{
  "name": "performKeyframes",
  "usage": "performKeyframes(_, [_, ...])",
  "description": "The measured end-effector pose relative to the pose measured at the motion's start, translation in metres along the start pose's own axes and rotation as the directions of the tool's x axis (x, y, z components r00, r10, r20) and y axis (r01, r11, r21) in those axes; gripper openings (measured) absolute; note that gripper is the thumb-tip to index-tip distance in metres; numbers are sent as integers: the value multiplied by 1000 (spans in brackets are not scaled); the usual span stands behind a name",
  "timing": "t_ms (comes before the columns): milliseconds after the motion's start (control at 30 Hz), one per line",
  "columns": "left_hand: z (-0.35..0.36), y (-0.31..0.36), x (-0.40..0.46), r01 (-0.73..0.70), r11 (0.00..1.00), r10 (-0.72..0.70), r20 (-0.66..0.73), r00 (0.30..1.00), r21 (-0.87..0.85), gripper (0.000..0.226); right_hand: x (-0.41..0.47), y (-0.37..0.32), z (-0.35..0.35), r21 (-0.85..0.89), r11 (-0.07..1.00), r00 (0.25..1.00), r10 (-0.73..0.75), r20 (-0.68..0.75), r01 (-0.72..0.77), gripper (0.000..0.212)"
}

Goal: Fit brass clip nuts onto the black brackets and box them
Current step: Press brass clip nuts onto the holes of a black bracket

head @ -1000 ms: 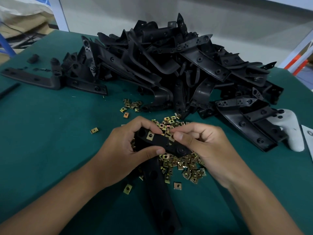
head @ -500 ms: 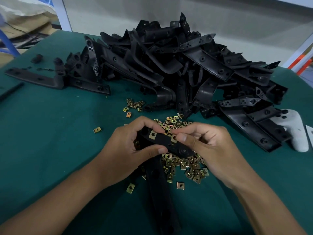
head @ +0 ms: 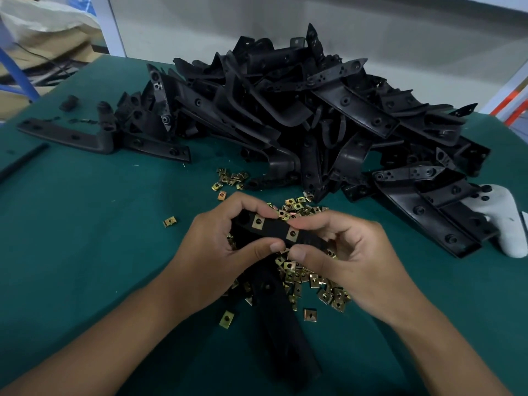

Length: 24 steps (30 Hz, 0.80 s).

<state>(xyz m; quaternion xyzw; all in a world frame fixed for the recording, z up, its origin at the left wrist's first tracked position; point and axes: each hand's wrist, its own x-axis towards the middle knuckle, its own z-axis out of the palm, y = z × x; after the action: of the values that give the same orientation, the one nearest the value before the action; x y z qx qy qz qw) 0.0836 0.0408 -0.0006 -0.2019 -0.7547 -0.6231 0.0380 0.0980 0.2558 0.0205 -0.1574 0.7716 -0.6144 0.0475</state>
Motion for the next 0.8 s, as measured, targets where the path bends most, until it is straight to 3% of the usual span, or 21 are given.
performKeyframes(233, [-1, -6, 0, -14, 1000, 14, -70, 997, -4, 28, 2, 3, 0, -105, 993, 978, -71, -198, 51, 33])
performKeyframes(500, [17, 30, -6, -93, 996, 93, -138, 986, 8, 22, -28, -40, -22, -463, 871, 949, -268, -164, 166, 25])
performKeyframes(633, [61, 64, -8, -188, 982, 188, -23, 982, -30, 23, -90, -61, -46, -551, 827, 895, -323, -308, 109, 22])
performKeyframes(800, [151, 104, -14, -244, 961, 269, 238, 933, -130, 25, -199, -80, -76, -582, 807, 748, -323, -580, -103, 20])
